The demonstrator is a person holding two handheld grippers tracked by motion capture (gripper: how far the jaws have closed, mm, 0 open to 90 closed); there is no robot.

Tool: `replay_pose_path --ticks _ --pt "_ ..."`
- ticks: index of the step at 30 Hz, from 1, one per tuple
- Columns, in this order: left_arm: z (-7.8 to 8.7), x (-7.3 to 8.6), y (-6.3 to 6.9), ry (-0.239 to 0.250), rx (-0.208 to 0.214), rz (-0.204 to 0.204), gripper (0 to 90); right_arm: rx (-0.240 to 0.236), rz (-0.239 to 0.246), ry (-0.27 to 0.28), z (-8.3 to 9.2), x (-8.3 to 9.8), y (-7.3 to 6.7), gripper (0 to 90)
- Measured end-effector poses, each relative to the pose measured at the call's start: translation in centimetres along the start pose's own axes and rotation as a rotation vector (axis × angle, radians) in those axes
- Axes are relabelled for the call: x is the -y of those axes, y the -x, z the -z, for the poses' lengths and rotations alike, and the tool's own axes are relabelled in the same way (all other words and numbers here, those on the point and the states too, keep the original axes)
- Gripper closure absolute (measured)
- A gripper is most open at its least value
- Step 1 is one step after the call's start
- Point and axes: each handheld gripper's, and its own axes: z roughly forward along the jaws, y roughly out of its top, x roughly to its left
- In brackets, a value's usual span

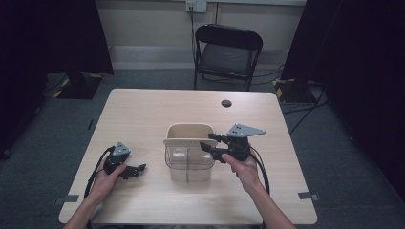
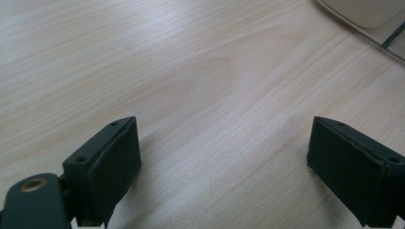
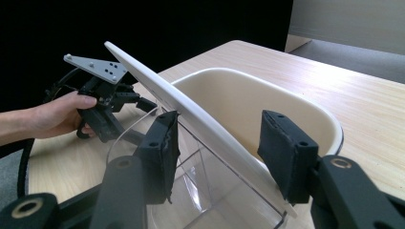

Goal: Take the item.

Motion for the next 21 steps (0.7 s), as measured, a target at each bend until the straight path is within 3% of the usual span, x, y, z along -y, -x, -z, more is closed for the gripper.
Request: replay_pose_path --ticks 21 --pt "0.01 -0.01 -0.01 0.001 -0.003 -0.002 10.4 0.001 0.001 0.009 -0.19 -0.34 0.19 50.4"
